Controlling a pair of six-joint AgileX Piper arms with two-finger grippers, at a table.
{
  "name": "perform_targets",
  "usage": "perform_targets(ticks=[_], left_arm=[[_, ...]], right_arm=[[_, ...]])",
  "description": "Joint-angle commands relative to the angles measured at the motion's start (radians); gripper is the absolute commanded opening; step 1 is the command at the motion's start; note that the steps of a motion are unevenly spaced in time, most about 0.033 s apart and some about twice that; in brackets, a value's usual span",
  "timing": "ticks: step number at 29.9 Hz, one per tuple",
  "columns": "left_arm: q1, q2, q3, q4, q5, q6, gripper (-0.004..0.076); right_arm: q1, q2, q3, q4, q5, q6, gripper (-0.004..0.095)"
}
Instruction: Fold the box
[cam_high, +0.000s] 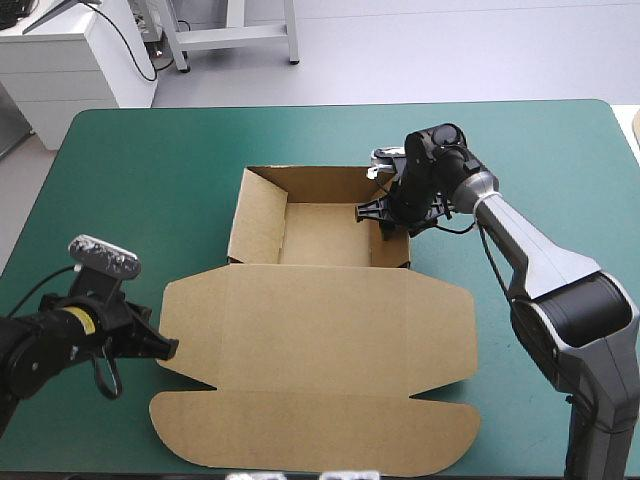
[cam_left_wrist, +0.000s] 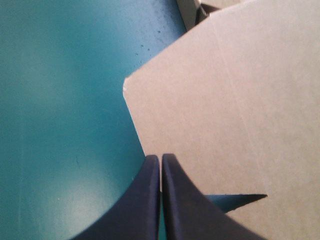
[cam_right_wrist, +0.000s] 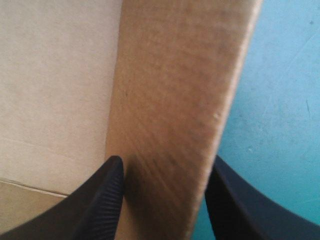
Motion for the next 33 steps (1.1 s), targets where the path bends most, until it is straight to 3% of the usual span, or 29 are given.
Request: perform_targets(ticks=[1, 3, 7, 21, 27, 33], left_arm=[[-0.004, -0.094, 0.097, -0.018, -0.113, -0.008, -0.0008], [-0.004, -0.15, 0.167, -0.038, -0.134, -0.008, -0.0008], [-0.004, -0.245, 0.252, -0.111, -0.137, -0.007, -0.0008], [-0.004, -0.44, 0.372, -0.138, -0.134, -0.001, -0.0008], [-0.004, -0.442, 0.414, -0.141, -0.125, -0.001, -0.0008], [-0.004, -0.444, 0.414, -0.141, -0.127, -0.001, -0.0008]], right_arm=[[-0.003, -0.059, -0.009, -0.02, 0.009, -0.008, 0.042], [-0.003, -0.059, -0.009, -0.018, 0.009, -0.011, 0.0319], [-0.003, -0.059, -0.009, -0.024, 0.009, -0.011, -0.0018], [-0.021, -0.065, -0.009, -0.029, 0.009, 0.001, -0.0021], [-0.144, -0.095, -0.009, 0.014, 0.009, -0.017, -0.0021], [-0.323, -0.152, -0.009, -0.095, 0.009, -0.06, -0.0021]])
